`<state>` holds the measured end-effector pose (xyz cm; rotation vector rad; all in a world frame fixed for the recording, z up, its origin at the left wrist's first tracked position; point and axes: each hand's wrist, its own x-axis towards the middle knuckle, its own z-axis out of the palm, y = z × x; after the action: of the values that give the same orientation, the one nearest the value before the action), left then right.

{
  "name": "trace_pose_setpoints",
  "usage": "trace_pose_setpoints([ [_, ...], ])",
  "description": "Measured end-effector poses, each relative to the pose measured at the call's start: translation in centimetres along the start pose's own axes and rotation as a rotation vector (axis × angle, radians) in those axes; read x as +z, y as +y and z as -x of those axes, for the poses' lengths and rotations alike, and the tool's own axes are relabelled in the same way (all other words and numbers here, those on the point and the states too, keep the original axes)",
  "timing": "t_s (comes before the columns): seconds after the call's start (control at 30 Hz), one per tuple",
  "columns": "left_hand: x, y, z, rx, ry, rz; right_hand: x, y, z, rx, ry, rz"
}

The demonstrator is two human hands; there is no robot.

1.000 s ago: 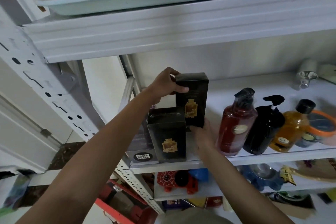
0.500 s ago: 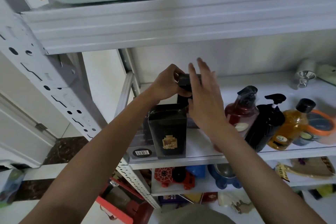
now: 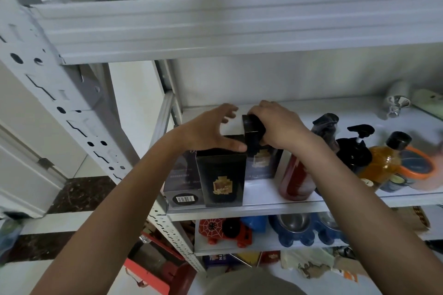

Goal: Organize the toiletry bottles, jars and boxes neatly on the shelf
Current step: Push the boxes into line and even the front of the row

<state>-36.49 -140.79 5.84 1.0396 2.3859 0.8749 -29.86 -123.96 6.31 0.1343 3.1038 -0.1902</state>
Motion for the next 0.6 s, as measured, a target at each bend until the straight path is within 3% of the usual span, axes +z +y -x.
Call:
trace_pose_setpoints([
  [0.13, 0.5, 0.3, 1.1, -0.017, -0.058, -0.019, -0.1, -0.3, -0.1, -0.046, -0.003, 0.006],
  [0.6, 1.8, -1.1, 2.0, 0.153, 0.172, -0.086, -0.4, 0.1, -0.2, -0.038, -0.042, -0.025],
])
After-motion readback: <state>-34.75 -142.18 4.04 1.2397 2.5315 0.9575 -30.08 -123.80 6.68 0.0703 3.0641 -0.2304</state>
